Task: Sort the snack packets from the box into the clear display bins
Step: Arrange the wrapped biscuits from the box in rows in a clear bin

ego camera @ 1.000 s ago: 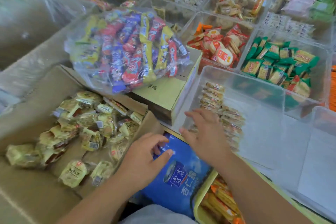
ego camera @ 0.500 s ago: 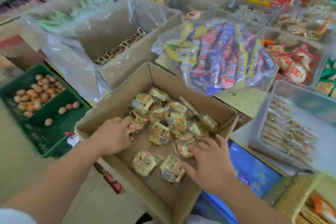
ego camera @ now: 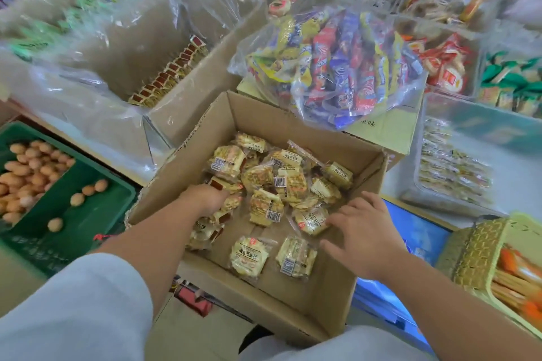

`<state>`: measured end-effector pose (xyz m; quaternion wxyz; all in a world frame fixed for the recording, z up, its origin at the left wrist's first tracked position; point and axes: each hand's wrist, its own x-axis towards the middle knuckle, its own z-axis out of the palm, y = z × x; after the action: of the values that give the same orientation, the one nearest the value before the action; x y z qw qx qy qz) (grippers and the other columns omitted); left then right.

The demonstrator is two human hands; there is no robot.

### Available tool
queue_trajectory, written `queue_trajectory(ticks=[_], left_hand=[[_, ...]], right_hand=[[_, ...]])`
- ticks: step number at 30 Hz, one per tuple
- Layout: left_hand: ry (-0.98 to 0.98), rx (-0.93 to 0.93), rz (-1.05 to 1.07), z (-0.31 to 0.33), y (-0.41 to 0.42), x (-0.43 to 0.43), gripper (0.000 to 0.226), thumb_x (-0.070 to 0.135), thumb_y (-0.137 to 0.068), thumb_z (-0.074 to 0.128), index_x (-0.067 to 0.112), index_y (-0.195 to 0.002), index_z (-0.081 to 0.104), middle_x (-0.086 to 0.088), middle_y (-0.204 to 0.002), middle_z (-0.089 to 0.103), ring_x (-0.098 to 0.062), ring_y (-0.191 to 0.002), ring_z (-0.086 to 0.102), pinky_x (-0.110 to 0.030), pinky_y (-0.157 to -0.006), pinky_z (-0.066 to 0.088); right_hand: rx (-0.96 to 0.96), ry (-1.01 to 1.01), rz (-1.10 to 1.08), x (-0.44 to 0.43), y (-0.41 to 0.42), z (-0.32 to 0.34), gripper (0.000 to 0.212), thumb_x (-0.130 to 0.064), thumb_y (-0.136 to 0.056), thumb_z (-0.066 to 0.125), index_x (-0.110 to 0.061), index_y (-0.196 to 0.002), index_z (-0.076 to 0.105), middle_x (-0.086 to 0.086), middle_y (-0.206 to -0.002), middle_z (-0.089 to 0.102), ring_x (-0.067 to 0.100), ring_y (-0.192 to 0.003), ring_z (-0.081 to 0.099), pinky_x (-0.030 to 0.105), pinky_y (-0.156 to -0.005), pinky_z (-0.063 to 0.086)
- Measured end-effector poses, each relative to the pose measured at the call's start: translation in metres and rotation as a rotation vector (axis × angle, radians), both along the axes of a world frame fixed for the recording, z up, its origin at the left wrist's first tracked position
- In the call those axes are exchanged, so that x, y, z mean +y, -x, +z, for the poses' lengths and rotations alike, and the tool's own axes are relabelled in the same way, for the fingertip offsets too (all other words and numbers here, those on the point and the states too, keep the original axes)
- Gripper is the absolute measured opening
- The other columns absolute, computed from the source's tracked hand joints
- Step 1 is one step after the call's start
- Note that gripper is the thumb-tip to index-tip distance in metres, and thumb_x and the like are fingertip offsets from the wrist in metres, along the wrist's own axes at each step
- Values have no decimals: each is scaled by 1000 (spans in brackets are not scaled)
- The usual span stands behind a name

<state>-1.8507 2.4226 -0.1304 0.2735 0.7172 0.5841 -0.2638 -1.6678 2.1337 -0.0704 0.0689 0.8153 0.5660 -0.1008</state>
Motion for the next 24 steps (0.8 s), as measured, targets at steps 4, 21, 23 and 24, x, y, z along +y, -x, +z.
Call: queue_trajectory(ticks=[4,21,23,24], left_hand=[[-81,7,91,-16,-6,-7,90,75,-92,37,8,-153,37,-22,-149,39,-40,-131,46,-47,-107,43],[165,-480,935,-44,-32,-1,77,40,-80,80,10,-143,50,-14,-129,63,-36,-107,62,-50,-91,50],[211,-475,948,-45,-36,-1,82,47,-83,76,11,-150,43,-14,-142,57,-37,-126,55,-53,-103,45],[219,-476,951,-44,-37,-1,83,49,-85,76,11,-150,42,-13,-144,56,-37,-129,54,-53,-105,45]], right_hand=[[10,10,-10,0,0,-1,63,-78,-81,28,-38,-104,71,-15,-91,65,17,-105,55,42,-117,12],[31,-10,-15,0,1,1,58,-71,-81,31,-33,-96,72,-12,-84,62,20,-99,55,45,-117,15],[32,-4,-15,1,2,1,59,-71,-81,30,-33,-97,72,-12,-85,63,19,-99,55,44,-117,15],[30,-1,-13,1,2,1,60,-71,-81,29,-33,-98,72,-13,-86,64,18,-100,54,44,-117,14]])
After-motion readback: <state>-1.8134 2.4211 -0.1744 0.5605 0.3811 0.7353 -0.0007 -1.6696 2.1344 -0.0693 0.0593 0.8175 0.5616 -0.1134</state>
